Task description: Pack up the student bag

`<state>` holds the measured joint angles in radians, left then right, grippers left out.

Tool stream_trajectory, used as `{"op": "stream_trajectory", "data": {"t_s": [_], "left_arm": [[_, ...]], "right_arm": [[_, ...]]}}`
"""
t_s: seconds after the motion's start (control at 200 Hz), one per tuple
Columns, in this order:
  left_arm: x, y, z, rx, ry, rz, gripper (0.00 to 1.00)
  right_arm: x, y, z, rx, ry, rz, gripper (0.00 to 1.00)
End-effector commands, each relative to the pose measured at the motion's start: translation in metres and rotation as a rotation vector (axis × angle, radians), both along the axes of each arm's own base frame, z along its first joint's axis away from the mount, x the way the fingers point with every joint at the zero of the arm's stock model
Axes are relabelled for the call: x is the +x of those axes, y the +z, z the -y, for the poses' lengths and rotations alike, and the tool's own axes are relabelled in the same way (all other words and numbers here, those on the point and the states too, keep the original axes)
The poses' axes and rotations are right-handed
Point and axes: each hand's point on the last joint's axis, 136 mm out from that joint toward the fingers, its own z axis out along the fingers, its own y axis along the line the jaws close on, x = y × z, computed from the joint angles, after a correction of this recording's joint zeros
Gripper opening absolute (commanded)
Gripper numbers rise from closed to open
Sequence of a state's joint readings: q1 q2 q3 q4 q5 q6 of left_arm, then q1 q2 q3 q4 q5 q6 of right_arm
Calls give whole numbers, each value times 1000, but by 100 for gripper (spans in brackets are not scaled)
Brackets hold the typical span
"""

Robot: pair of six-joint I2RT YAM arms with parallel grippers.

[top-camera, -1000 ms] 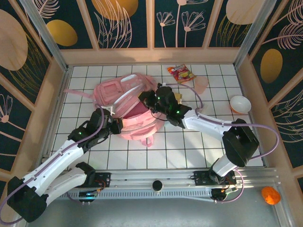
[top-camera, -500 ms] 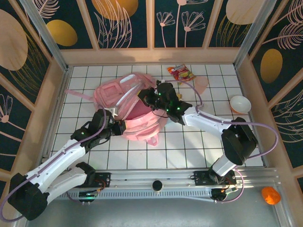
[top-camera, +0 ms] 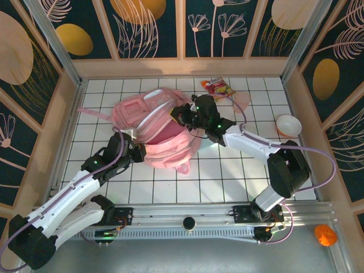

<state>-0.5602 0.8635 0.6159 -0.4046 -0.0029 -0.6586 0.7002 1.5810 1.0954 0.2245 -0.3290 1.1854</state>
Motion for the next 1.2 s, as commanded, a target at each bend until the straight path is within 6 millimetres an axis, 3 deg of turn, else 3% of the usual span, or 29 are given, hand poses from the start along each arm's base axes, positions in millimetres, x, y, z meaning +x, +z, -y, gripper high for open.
{"op": "stream_trajectory", "data": {"t_s": [0.0,0.125,0.235,0.335,0.38,0.55,0.746,0.961,1.061,1.191], "left_arm": [[-2,-11,-13,47,37,-20,0],[0,-13,-11,53,13,-6,0],[2,-2,8,-8,-87,58,0],[4,7,20,-47,-147,99,0],[6,8,23,-48,-162,105,0],[11,12,37,-102,-192,116,0],[12,14,51,-168,-235,116,0],[12,15,50,-169,-231,119,0],[13,11,47,-151,-214,108,0],[16,7,44,-143,-186,101,0]], "right_arm": [[-1,63,3,85,72,146,0],[-4,61,7,67,104,148,0],[-4,56,12,50,116,150,0],[-8,45,16,16,127,130,31],[-12,41,19,5,127,117,40],[-38,23,28,36,95,28,55],[-65,9,5,149,51,-50,57],[-65,-10,-24,165,-2,-95,57],[-66,-14,-27,139,-22,-110,57],[-73,-24,-14,75,-78,-143,58]]}}
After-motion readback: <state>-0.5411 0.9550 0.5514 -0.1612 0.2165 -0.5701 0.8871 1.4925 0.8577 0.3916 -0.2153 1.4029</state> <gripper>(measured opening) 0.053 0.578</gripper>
